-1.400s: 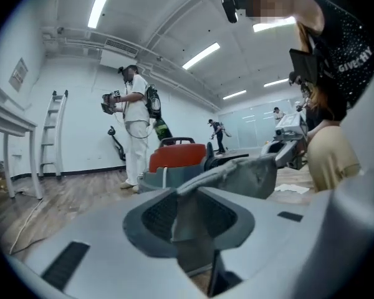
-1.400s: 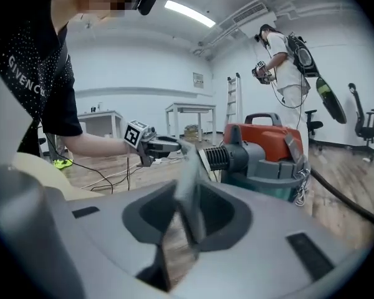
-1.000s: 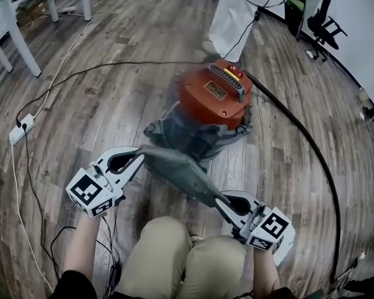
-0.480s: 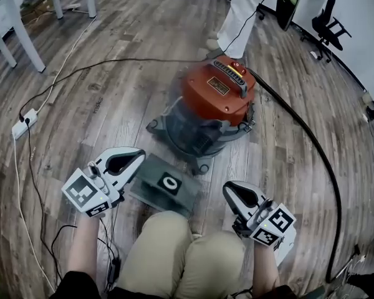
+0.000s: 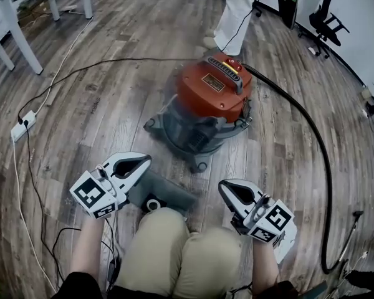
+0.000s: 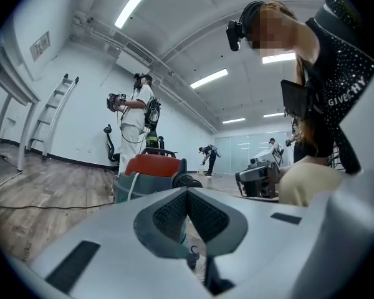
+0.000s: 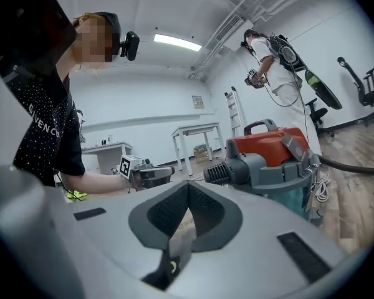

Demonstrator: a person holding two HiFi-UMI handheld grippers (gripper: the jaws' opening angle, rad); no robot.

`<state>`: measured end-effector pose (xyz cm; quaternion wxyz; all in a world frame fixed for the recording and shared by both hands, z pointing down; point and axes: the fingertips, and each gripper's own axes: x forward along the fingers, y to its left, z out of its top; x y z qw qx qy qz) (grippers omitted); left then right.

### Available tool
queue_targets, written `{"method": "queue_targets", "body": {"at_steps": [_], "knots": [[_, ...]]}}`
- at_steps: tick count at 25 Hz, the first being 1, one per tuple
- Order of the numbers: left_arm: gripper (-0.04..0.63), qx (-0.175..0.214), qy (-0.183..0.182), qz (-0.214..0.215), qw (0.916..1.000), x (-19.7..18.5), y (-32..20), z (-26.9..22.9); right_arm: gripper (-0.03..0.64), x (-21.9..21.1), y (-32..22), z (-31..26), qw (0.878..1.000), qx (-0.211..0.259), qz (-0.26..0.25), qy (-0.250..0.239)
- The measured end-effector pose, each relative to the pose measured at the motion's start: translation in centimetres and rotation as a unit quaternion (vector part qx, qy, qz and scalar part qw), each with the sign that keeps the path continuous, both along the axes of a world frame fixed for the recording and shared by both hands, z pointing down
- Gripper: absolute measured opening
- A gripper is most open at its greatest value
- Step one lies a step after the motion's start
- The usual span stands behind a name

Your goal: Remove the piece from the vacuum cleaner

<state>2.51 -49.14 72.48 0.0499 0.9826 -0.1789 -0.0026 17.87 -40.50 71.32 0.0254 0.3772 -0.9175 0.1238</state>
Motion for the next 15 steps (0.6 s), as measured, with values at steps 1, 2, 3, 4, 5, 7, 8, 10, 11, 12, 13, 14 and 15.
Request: {"method": "queue_targets", "body": {"at_steps": [1, 2, 3, 4, 5, 7, 8, 10, 11, 12, 13, 14, 15], "knots": [[0.009, 0.000, -0.002, 0.000, 1.0000, 0.0, 0.0, 0.1, 0.011, 0.1, -0.1, 0.0, 1.000, 0.000, 0.001, 0.000], [0.009, 0.001, -0.005, 0.000, 1.0000, 0.1, 0.0, 0.2, 0.011, 0.1, -0.2, 0.1, 1.000, 0.000, 0.001, -0.001], [0.009, 0.001, -0.007, 0.000, 1.0000, 0.2, -0.1, 0.3, 0.011, 0.1, -0.3, 0.2, 1.000, -0.001, 0.002, -0.002], [0.009, 0.002, -0.010, 0.000, 0.9999, 0.2, 0.0, 0.5, 0.011, 0.1, -0.3, 0.3, 1.000, -0.001, 0.002, -0.002], [0.009, 0.004, -0.014, 0.000, 0.9999, 0.3, 0.0, 0.6, 0.011, 0.1, -0.4, 0.4, 1.000, -0.002, 0.003, -0.001], [0.009, 0.006, -0.019, -0.001, 0.9998, 0.4, -0.1, 0.8, 0.011, 0.0, -0.5, 0.7, 1.000, -0.003, 0.003, 0.000], [0.009, 0.005, -0.019, -0.002, 0.9998, 0.4, -0.1, 0.9, 0.011, 0.0, -0.5, 0.9, 1.000, -0.003, 0.004, 0.000], [0.009, 0.001, -0.018, -0.006, 0.9998, 0.4, -0.3, 1.1, 0.011, -0.1, -0.6, 1.0, 1.000, -0.003, 0.005, 0.001], [0.009, 0.000, -0.018, -0.008, 0.9998, 0.4, -0.3, 1.2, 0.011, -0.1, -0.7, 1.1, 1.000, -0.003, 0.005, 0.003], [0.009, -0.001, -0.018, -0.011, 0.9998, 0.5, -0.3, 1.3, 0.011, -0.1, -0.6, 1.2, 1.000, -0.003, 0.004, 0.006], [0.009, -0.003, -0.018, -0.012, 0.9998, 0.5, -0.3, 1.4, 0.011, -0.1, -0.6, 1.3, 1.000, -0.003, 0.003, 0.007], [0.009, -0.004, -0.018, -0.014, 0.9997, 0.5, -0.3, 1.5, 0.011, -0.2, -0.6, 1.3, 1.000, -0.003, 0.002, 0.008], [0.009, -0.006, -0.018, -0.016, 0.9997, 0.5, -0.3, 1.6, 0.011, -0.2, -0.6, 1.3, 1.000, -0.003, 0.001, 0.008]]}}
